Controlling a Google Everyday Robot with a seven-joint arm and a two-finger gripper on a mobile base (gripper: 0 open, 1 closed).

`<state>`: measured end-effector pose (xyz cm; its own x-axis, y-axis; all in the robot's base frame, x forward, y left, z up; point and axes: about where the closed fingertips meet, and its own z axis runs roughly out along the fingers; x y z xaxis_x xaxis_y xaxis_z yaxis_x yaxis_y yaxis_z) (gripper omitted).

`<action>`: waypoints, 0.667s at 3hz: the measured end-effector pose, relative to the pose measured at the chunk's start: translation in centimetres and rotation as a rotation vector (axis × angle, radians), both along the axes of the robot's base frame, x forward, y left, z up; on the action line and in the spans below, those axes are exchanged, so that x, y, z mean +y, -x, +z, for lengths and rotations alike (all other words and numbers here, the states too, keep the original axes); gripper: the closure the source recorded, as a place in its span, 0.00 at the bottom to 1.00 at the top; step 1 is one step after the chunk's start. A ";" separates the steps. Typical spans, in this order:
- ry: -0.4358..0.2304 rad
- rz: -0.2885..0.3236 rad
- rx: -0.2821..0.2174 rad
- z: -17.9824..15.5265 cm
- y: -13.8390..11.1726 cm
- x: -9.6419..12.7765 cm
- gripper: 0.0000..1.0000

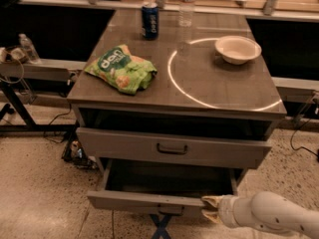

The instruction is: Open middle drawer

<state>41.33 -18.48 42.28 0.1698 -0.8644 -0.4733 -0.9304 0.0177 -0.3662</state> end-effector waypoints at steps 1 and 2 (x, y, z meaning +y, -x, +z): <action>0.000 0.000 0.000 0.0 0.0 0.0 0.75; 0.025 0.000 0.052 -0.5 1.6 -0.4 0.44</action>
Offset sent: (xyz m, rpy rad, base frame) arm -0.1429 -0.0398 -0.0332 -0.2154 0.4319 -0.0023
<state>39.68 -18.90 41.81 0.1458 -0.8761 -0.4595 -0.9480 0.0090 -0.3180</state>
